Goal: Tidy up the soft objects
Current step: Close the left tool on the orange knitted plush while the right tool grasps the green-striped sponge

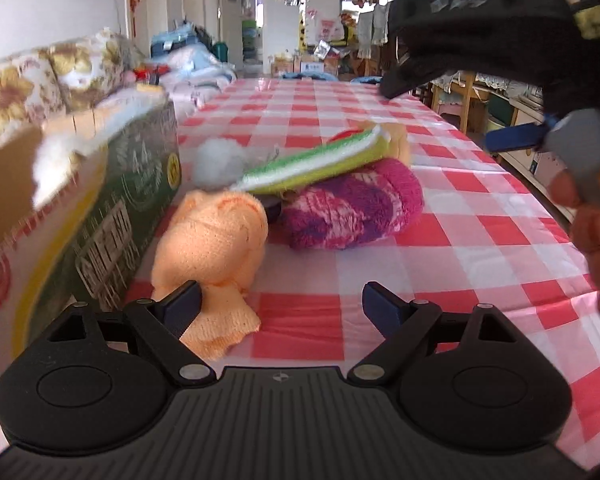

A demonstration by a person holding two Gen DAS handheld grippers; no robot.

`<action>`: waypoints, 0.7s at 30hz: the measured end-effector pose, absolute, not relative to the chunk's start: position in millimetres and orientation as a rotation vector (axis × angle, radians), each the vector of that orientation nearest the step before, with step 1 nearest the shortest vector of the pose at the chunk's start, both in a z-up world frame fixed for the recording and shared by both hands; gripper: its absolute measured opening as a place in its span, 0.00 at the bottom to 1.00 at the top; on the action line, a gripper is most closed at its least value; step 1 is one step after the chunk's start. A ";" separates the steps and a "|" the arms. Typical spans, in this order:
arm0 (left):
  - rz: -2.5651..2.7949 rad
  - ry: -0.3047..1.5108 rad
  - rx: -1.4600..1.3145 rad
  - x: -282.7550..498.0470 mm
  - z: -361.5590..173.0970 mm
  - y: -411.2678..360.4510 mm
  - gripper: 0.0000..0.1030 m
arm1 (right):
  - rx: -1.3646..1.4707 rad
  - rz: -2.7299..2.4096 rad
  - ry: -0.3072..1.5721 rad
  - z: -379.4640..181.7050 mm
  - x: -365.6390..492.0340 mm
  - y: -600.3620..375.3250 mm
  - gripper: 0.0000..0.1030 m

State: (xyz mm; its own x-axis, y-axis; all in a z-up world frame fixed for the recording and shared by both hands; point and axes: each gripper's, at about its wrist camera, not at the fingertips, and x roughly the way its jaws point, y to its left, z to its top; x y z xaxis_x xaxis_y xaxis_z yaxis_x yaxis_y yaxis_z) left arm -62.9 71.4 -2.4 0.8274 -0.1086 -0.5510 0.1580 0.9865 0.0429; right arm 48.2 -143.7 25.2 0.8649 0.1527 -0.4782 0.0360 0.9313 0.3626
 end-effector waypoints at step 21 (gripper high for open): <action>-0.070 0.472 0.295 -44.9 0.5 74.8 0.90 | 0.588 0.180 0.562 -1.8 91.2 -126.8 0.76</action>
State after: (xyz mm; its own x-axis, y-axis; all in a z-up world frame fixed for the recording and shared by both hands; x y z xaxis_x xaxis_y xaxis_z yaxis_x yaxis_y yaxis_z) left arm -44.9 74.8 0.5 0.8890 0.0009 -0.4579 0.1346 0.9553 0.2632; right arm 91.2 -126.8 -1.8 0.8357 0.3162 -0.4490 -0.0043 0.8213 0.5704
